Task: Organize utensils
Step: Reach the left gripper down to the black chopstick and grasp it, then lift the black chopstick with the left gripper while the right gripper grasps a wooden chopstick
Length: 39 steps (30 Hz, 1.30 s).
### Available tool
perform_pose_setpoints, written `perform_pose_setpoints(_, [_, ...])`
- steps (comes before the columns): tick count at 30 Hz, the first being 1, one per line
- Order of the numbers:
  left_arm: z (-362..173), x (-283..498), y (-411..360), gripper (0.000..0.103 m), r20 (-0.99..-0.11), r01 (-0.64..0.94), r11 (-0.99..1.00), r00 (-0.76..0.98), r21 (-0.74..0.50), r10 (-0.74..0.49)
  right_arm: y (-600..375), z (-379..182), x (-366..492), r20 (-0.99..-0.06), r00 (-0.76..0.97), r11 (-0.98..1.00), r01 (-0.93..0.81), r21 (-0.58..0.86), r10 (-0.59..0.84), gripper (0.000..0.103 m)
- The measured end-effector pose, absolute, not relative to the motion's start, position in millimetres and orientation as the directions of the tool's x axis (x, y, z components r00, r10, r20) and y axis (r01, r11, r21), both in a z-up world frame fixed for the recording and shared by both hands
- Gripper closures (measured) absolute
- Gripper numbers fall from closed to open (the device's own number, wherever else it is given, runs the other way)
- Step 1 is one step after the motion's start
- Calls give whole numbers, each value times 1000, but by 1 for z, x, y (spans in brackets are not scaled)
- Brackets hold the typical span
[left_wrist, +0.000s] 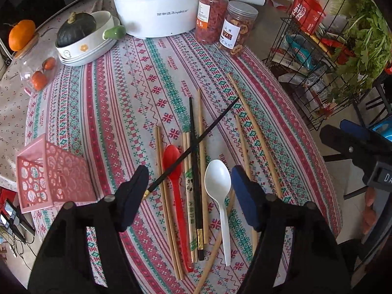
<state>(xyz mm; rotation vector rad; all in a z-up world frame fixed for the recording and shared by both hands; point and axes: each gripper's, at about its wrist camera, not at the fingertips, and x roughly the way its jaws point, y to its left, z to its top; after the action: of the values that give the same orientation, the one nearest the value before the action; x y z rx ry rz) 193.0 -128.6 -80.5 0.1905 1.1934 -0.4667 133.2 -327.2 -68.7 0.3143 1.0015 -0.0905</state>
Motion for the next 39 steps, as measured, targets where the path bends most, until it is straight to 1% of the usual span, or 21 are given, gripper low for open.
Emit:
perform_pose_setpoints(1, [-86,199,-133,46,-927,458,880,263,-125,-269,-328,-73,136,-846,528,952,213,221,78,0])
perform_pose_setpoints(2, [-93,204,-138,50,-929,466,873,241,-143,-281,-329,-77,138,-851,519,953,206,221,85,0])
perform_pose_setpoints(3, [-98,210,-143,58,-933,469,870,224,-151,-282,-329,-79,141,-854,513,955,200,219,88,0])
perform_pose_setpoints(4, [-102,214,-147,64,-936,474,867,211,-155,-282,-331,-82,143,-856,509,956,200,215,86,0])
perform_pose_setpoints(12, [-130,238,-176,76,-964,490,863,151,-120,-219,-344,-90,150,-861,496,944,214,252,118,0])
perform_pose_setpoints(14, [-138,241,-180,83,-972,491,865,136,-100,-190,-345,-90,152,-862,494,943,219,250,114,0])
perform_pose_setpoints(15, [-138,242,-181,83,-971,491,866,145,-94,-188,-345,-91,152,-863,493,942,222,251,114,0])
perform_pose_setpoints(17, [-137,246,-179,85,-973,459,881,126,-114,-192,-346,-92,154,-863,492,940,223,257,119,0])
perform_pose_setpoints(19, [-137,249,-175,92,-972,434,891,119,-133,-203,-345,-92,155,-862,491,939,219,266,130,0])
perform_pose_setpoints(21, [-135,253,-168,96,-969,422,895,123,-142,-212,-344,-94,156,-861,488,936,214,279,144,0])
perform_pose_setpoints(26, [-117,240,-153,97,-950,420,892,170,-170,-261,-343,-99,162,-860,477,925,216,312,178,0])
perform_pose_setpoints(33, [-71,212,-125,97,-903,429,880,263,-205,-339,-338,-109,173,-849,471,910,195,367,241,0])
perform_pose_setpoints(35, [-60,199,-116,97,-885,439,874,295,-210,-361,-334,-112,177,-843,472,908,181,378,257,4])
perform_pose_setpoints(36, [-53,192,-109,97,-876,442,872,312,-209,-368,-332,-114,179,-841,471,907,172,386,268,9])
perform_pose_setpoints(37, [-46,185,-101,97,-867,446,870,326,-211,-377,-331,-117,182,-841,467,907,164,388,275,17])
perform_pose_setpoints(38, [-40,179,-88,97,-858,448,868,337,-215,-387,-329,-119,185,-843,462,910,159,384,275,22])
perform_pose_setpoints(39, [-35,171,-81,97,-850,448,868,351,-216,-393,-327,-122,188,-847,460,914,157,375,268,32])
